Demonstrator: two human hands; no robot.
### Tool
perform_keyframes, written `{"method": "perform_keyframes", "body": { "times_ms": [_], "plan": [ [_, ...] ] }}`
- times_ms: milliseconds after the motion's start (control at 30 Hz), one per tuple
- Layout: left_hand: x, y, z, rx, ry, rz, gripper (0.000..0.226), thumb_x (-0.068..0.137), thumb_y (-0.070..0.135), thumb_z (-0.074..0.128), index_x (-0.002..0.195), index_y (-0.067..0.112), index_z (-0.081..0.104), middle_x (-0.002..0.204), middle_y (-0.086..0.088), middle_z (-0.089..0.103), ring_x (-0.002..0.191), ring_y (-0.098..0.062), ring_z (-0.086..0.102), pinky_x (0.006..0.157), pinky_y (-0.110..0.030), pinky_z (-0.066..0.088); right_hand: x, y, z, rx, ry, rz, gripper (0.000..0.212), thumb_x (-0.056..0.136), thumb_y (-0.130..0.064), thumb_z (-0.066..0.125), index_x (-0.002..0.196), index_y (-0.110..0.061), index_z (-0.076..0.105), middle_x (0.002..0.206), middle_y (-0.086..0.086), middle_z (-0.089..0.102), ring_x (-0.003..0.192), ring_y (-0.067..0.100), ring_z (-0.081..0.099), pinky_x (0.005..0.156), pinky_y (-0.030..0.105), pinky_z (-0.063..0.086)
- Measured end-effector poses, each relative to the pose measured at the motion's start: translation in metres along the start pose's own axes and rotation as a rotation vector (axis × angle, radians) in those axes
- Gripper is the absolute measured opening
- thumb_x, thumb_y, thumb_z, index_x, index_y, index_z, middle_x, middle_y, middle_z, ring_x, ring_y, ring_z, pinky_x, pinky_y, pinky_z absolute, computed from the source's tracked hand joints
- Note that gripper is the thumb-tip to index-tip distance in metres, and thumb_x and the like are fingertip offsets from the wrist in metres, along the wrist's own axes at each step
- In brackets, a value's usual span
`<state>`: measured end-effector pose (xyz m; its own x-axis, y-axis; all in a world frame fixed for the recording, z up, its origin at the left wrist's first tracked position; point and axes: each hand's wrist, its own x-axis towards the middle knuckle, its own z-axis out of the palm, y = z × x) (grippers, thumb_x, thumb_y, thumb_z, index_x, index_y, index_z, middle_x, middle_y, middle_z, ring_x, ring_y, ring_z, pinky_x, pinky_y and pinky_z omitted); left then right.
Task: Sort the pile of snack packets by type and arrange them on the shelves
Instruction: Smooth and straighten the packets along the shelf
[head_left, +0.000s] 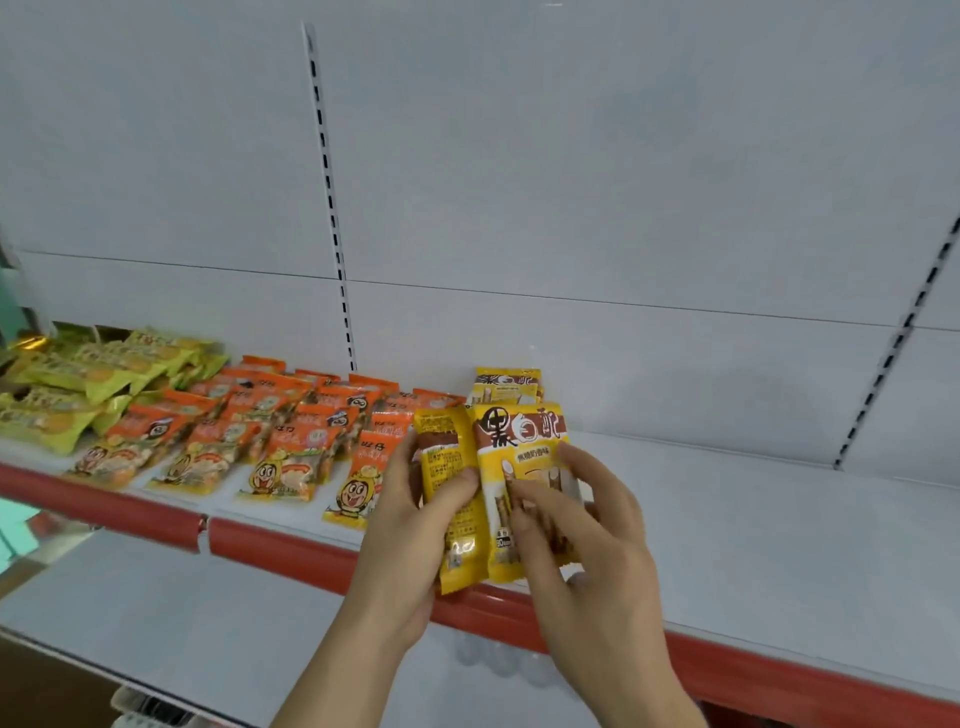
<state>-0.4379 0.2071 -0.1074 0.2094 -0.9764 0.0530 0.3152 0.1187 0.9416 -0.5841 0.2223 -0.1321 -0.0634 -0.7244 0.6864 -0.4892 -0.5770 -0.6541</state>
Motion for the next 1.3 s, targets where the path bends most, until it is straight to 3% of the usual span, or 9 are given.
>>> {"method": "perform_keyframes", "body": {
  "times_ms": [133, 233, 367, 533, 800, 933, 1133, 1233, 1300],
  "plan": [
    [0.015, -0.002, -0.003, 0.033, -0.004, 0.023, 0.056, 0.095, 0.011, 0.068, 0.141, 0.039, 0.052, 0.121, 0.004, 0.075, 0.107, -0.024, 0.075, 0.091, -0.055, 0.059, 0.015, 0.001, 0.004, 0.09, -0.12, 0.231, 0.047, 0.082, -0.044, 0.077, 0.123, -0.054, 0.056, 0.142, -0.03, 0.04, 0.126, -0.011, 0.044, 0.087, 0.002, 0.042],
    [0.026, -0.003, -0.016, 0.098, 0.055, 0.047, 0.06, 0.092, 0.016, 0.073, 0.136, 0.049, 0.048, 0.112, 0.022, 0.074, 0.103, -0.009, 0.074, 0.089, -0.044, 0.058, 0.021, 0.007, 0.009, 0.197, -0.126, 0.33, 0.039, 0.086, -0.03, 0.076, 0.117, -0.052, 0.064, 0.117, -0.027, 0.059, 0.105, -0.003, 0.061, 0.082, 0.019, 0.054],
    [0.045, 0.008, -0.048, 0.047, 0.12, 0.067, 0.047, 0.095, 0.012, 0.068, 0.132, 0.041, 0.059, 0.113, 0.01, 0.076, 0.098, -0.016, 0.076, 0.075, -0.041, 0.061, 0.037, 0.023, 0.009, 0.0, 0.028, 0.477, 0.033, 0.089, -0.023, 0.073, 0.114, -0.043, 0.068, 0.111, -0.017, 0.065, 0.095, 0.006, 0.065, 0.087, 0.036, 0.055],
    [0.057, 0.02, -0.076, 0.016, 0.013, 0.039, 0.048, 0.097, 0.011, 0.065, 0.138, 0.035, 0.056, 0.115, 0.007, 0.077, 0.1, -0.019, 0.076, 0.082, -0.046, 0.06, 0.036, 0.019, 0.047, -0.254, -0.174, 0.51, 0.038, 0.093, -0.027, 0.067, 0.131, -0.031, 0.064, 0.122, -0.008, 0.063, 0.106, 0.01, 0.058, 0.087, 0.019, 0.038],
    [0.063, 0.021, -0.101, -0.014, -0.131, -0.065, 0.058, 0.094, 0.012, 0.068, 0.141, 0.042, 0.053, 0.114, 0.005, 0.077, 0.101, -0.023, 0.076, 0.088, -0.06, 0.059, 0.037, 0.011, 0.089, -0.877, -0.269, 0.535, 0.03, 0.098, -0.044, 0.043, 0.11, -0.03, 0.066, 0.109, 0.001, 0.057, 0.105, 0.026, 0.048, 0.082, 0.037, 0.045],
    [0.06, 0.019, -0.105, 0.003, -0.19, -0.091, 0.046, 0.094, 0.014, 0.069, 0.118, 0.052, 0.06, 0.108, 0.01, 0.077, 0.095, -0.015, 0.077, 0.078, -0.046, 0.062, 0.038, 0.007, 0.09, -0.818, -0.316, 0.556, 0.032, 0.101, -0.043, 0.043, 0.118, -0.029, 0.066, 0.117, 0.003, 0.057, 0.11, 0.027, 0.048, 0.09, 0.038, 0.046],
    [0.056, 0.016, -0.104, 0.011, -0.238, -0.088, 0.053, 0.095, 0.017, 0.07, 0.133, 0.05, 0.054, 0.113, 0.011, 0.076, 0.101, -0.016, 0.076, 0.084, -0.047, 0.061, 0.014, -0.025, 0.084, -0.455, 0.175, 0.419, 0.031, 0.096, -0.041, 0.049, 0.106, -0.024, 0.074, 0.102, -0.011, 0.069, 0.097, 0.012, 0.06, 0.079, 0.03, 0.049],
    [0.05, 0.017, -0.093, 0.07, -0.254, -0.045, 0.058, 0.091, 0.026, 0.075, 0.136, 0.052, 0.05, 0.116, 0.016, 0.074, 0.1, -0.009, 0.075, 0.086, -0.046, 0.061, 0.012, -0.053, 0.087, -0.053, 0.065, 0.534, 0.03, 0.093, -0.053, 0.055, 0.1, -0.031, 0.073, 0.091, -0.013, 0.072, 0.086, 0.001, 0.066, 0.074, 0.025, 0.052],
    [0.047, 0.018, -0.088, 0.056, -0.239, -0.034, 0.061, 0.083, 0.043, 0.079, 0.136, 0.049, 0.051, 0.115, 0.02, 0.073, 0.101, -0.007, 0.074, 0.089, -0.046, 0.061, 0.013, -0.057, 0.087, -0.068, -0.047, 0.552, 0.031, 0.085, -0.059, 0.063, 0.102, -0.034, 0.072, 0.089, -0.011, 0.073, 0.082, 0.003, 0.067, 0.075, 0.03, 0.055]
  ]
}}
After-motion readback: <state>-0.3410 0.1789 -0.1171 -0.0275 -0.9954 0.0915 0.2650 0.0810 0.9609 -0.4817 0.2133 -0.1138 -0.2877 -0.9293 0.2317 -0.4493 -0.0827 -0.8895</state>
